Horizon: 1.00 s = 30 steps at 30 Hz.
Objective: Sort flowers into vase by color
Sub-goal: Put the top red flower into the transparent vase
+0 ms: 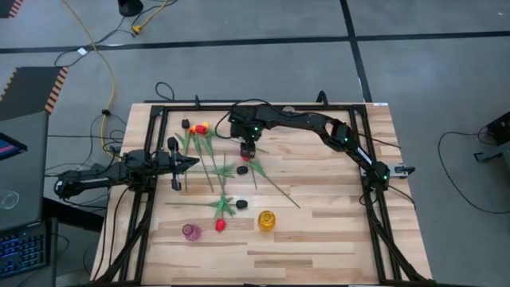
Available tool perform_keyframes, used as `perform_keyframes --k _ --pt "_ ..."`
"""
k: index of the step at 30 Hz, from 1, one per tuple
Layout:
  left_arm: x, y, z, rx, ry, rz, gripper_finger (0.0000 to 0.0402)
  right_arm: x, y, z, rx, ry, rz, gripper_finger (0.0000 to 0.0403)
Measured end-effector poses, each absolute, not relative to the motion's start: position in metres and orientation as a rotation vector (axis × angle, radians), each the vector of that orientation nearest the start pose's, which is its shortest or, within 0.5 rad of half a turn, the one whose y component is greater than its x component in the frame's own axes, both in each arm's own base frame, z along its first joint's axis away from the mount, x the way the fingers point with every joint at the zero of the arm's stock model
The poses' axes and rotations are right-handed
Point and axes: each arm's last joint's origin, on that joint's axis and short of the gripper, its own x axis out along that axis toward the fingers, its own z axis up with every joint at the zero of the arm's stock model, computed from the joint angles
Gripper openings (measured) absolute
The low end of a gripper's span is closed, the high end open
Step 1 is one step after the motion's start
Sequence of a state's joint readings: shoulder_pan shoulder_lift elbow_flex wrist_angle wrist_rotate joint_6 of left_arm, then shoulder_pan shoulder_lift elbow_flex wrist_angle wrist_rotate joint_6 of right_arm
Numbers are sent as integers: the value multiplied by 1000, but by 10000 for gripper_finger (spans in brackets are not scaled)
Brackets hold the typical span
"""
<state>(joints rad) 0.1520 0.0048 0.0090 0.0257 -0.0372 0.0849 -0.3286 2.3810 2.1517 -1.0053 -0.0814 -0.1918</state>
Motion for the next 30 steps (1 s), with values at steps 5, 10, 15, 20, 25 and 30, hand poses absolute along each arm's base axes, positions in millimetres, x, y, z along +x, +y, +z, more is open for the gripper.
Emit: perform_keyframes --k 5,10,15,20,25,30 --pt "96 16 169 86 -22 190 0 461 -161 191 113 1316 -98 249" --pt "96 16 169 86 -22 190 0 456 -169 190 111 1337 -133 249" --pt "96 16 169 86 -22 190 0 448 -172 178 135 1399 -133 249" --pt "96 16 169 87 -22 189 0 446 -169 167 98 1448 -163 249" --pt "96 16 169 87 -22 189 0 445 -168 167 88 1466 -173 249" --pt "96 16 169 87 -22 189 0 448 -165 168 51 1455 -149 249"
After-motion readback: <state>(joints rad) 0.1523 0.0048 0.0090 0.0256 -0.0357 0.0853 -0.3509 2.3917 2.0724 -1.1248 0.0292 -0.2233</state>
